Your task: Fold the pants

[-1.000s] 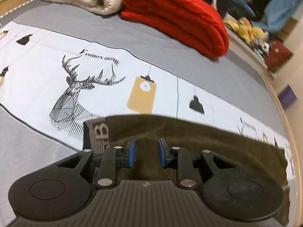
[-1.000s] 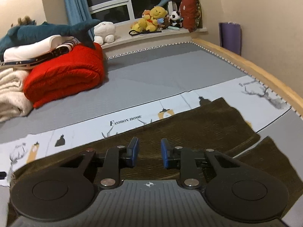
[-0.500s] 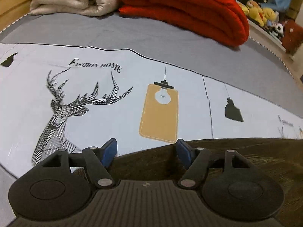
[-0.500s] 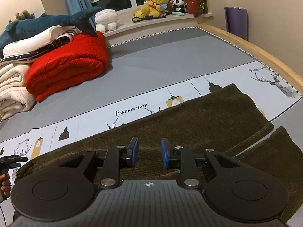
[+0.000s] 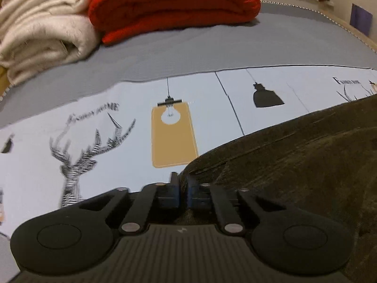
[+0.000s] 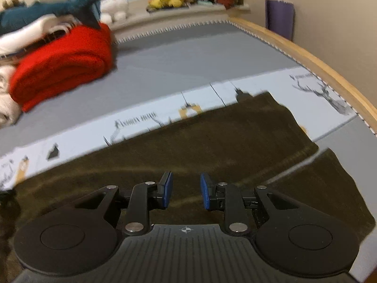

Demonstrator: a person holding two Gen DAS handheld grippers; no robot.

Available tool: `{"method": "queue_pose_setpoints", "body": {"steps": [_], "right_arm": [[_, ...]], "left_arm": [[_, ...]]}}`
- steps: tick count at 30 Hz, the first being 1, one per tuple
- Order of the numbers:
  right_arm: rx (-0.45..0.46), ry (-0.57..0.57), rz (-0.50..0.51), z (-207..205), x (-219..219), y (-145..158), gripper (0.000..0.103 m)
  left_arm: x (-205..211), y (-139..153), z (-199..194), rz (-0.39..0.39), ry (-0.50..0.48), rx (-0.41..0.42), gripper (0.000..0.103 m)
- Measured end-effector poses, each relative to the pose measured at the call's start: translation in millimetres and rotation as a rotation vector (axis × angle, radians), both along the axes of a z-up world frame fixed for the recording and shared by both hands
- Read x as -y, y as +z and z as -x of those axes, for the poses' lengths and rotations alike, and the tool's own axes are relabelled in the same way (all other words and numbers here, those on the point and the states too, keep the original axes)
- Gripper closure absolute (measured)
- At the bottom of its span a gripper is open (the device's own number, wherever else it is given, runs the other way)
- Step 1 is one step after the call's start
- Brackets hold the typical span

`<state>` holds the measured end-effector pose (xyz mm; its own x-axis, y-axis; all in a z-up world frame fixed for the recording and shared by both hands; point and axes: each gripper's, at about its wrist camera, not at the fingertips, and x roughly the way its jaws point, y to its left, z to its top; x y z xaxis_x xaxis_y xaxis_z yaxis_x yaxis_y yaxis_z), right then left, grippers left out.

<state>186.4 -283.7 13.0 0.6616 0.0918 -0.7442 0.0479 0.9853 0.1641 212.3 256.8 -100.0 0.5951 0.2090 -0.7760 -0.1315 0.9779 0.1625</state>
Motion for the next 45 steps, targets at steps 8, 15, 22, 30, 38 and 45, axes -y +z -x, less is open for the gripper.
{"method": "queue_pose_setpoints", "body": {"steps": [8, 15, 22, 30, 38, 45], "right_arm": [[-0.203, -0.062, 0.011, 8.3, 2.9, -30.5, 0.075], [-0.198, -0.019, 0.006, 22.0, -5.7, -24.7, 0.075], [-0.210, -0.018, -0.003, 28.6, 3.8, -24.0, 0.075], [-0.175, -0.087, -0.121, 32.1, 15.7, -17.8, 0.074], [-0.077, -0.151, -0.274, 24.0, 20.6, -7.8, 0.074], [-0.074, -0.162, -0.329, -4.5, 9.9, -18.7, 0.074]], "left_arm": [[34.2, 75.2, 67.9, 0.076, 0.031, -0.023, 0.100], [76.2, 91.3, 183.3, 0.197, -0.077, -0.148, 0.100], [19.8, 71.7, 218.2, 0.560, 0.198, -0.162, 0.065], [-1.3, 29.7, 209.1, 0.664, 0.347, -0.298, 0.045], [4.2, 16.9, 179.8, 0.648, 0.399, -0.303, 0.038], [0.6, 1.0, 159.5, 0.629, 0.489, -0.342, 0.036]]}}
